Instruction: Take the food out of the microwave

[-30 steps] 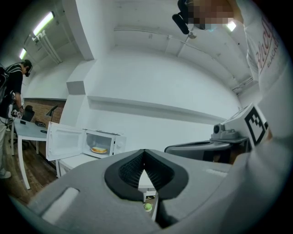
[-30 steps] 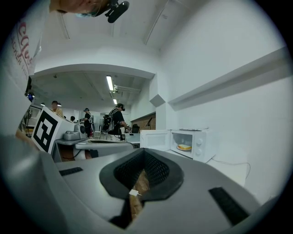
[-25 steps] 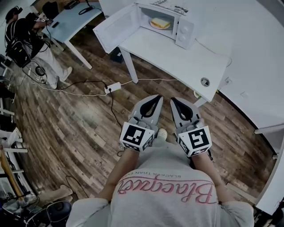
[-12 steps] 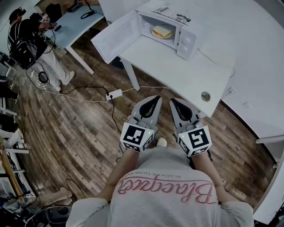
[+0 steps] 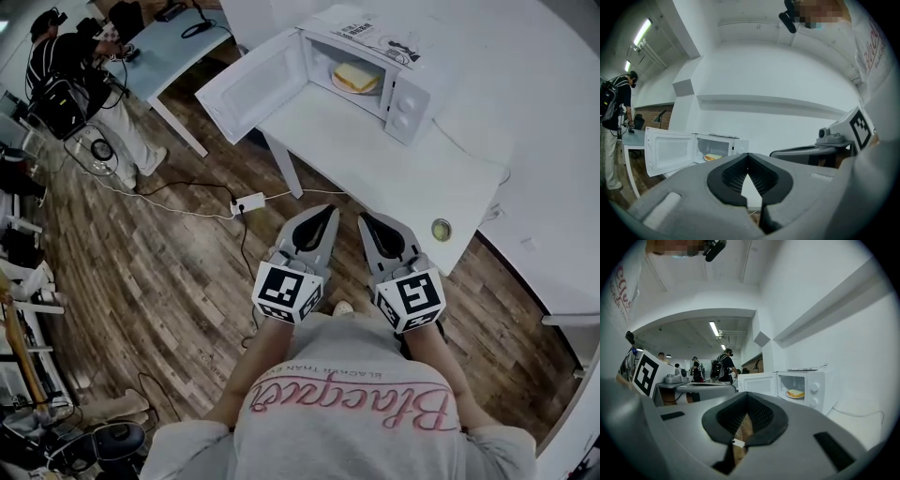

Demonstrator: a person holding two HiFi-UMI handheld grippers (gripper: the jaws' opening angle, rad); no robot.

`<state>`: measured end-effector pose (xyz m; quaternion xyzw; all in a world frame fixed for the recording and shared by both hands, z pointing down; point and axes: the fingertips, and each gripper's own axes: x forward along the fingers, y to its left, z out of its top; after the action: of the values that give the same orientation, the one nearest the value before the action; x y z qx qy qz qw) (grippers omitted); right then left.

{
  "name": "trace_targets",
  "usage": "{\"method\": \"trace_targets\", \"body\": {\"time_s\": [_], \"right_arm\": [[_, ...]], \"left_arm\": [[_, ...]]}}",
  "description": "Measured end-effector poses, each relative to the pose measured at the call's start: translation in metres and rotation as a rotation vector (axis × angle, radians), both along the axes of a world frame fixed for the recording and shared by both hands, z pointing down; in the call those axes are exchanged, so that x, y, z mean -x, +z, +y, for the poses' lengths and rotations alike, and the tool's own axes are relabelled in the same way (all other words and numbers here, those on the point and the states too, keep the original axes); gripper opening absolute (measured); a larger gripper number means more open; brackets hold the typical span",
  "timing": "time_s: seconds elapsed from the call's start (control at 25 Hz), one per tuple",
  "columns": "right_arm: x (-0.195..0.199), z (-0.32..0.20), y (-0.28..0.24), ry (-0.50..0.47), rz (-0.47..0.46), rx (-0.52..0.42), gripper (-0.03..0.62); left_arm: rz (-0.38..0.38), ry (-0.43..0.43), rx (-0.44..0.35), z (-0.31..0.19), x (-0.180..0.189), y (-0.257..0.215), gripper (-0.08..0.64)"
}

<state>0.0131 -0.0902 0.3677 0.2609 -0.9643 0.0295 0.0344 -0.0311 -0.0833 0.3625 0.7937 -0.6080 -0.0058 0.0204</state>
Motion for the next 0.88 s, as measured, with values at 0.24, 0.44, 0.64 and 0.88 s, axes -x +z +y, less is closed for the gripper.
{"method": "trace_targets", "body": {"time_s": [0.24, 0.44, 0.64, 0.88], "right_arm": [[0.005, -0.011, 0.009, -0.022, 0.010, 0.039, 0.009], [0.009, -0.011, 0.009, -0.037, 0.028, 0.024, 0.009], [0.013, -0.020, 0.016, -0.038, 0.044, 0.015, 0.009], [0.025, -0.045, 0.019, -0.001, 0.067, 0.014, 0.009]], "left_arm": [[-0.014, -0.007, 0.022, -0.011, 0.001, 0.005, 0.003], [-0.011, -0.007, 0.032, -0.014, 0.002, 0.010, 0.003], [-0.001, -0.003, 0.033, -0.027, 0.007, 0.015, 0.003], [0.016, 0.003, 0.027, -0.053, 0.024, 0.014, 0.003]]}}
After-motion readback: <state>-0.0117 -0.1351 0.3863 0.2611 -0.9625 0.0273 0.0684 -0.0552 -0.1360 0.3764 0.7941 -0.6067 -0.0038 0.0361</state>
